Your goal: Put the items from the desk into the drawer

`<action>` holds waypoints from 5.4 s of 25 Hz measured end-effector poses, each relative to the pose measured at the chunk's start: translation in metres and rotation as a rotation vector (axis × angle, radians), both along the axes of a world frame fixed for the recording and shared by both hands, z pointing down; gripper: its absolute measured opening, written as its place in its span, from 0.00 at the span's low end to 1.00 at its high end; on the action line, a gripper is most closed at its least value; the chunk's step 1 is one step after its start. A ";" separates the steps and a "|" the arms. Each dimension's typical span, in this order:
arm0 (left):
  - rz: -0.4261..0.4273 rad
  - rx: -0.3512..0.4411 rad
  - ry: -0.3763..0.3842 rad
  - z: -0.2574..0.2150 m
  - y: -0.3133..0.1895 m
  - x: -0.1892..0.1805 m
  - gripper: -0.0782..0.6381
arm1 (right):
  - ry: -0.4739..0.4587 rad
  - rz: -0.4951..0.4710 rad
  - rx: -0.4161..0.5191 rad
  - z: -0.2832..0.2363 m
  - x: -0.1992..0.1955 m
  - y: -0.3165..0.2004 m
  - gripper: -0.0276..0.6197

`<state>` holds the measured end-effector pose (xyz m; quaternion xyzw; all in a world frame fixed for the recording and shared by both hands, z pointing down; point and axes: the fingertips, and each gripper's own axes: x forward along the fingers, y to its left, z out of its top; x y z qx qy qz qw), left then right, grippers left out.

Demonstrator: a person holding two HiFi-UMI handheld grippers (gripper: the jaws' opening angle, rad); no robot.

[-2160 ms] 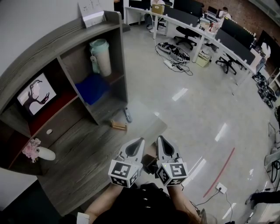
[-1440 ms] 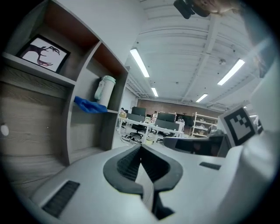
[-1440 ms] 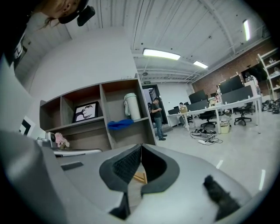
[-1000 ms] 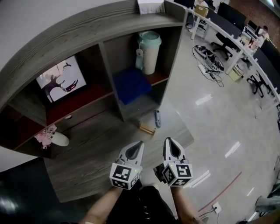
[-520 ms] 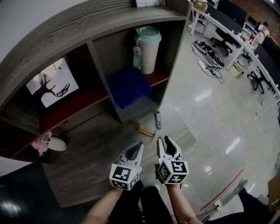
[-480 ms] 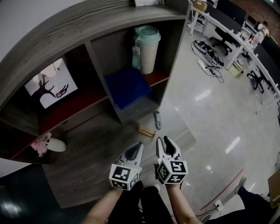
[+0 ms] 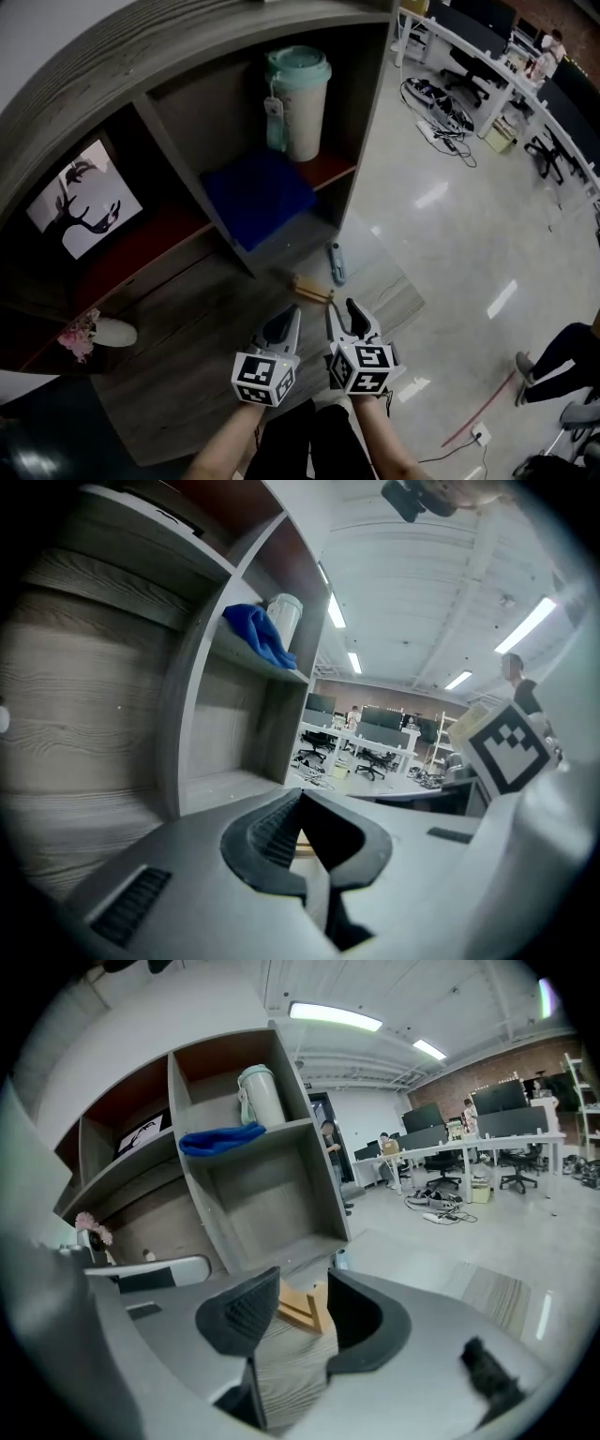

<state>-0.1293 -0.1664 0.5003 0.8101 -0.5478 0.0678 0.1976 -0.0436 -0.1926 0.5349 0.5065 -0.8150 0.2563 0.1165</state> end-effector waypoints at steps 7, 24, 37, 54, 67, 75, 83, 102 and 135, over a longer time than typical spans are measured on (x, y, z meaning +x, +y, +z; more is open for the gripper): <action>0.003 -0.007 -0.004 0.021 -0.019 -0.003 0.12 | 0.032 0.016 -0.034 0.026 -0.008 -0.014 0.32; -0.019 -0.046 0.019 0.051 -0.034 -0.015 0.12 | 0.049 0.115 -0.124 0.067 -0.013 -0.031 0.25; -0.010 -0.042 0.031 0.046 -0.032 -0.011 0.12 | 0.092 0.164 -0.137 0.064 0.001 -0.034 0.12; 0.085 -0.010 0.017 0.017 -0.021 0.036 0.12 | 0.089 0.251 -0.102 0.027 0.054 -0.020 0.13; 0.226 0.010 0.023 -0.005 -0.002 0.115 0.12 | 0.102 0.395 -0.076 0.000 0.141 0.011 0.13; 0.320 0.018 0.025 -0.020 0.022 0.167 0.12 | 0.108 0.495 -0.085 -0.010 0.198 0.050 0.12; 0.387 0.007 0.020 -0.024 0.055 0.200 0.12 | 0.116 0.553 -0.102 -0.017 0.235 0.091 0.13; 0.366 -0.070 0.011 0.031 0.105 0.213 0.12 | 0.138 0.509 -0.216 0.050 0.254 0.141 0.13; 0.294 -0.146 0.011 0.087 0.106 0.200 0.12 | 0.066 0.400 -0.430 0.171 0.218 0.137 0.24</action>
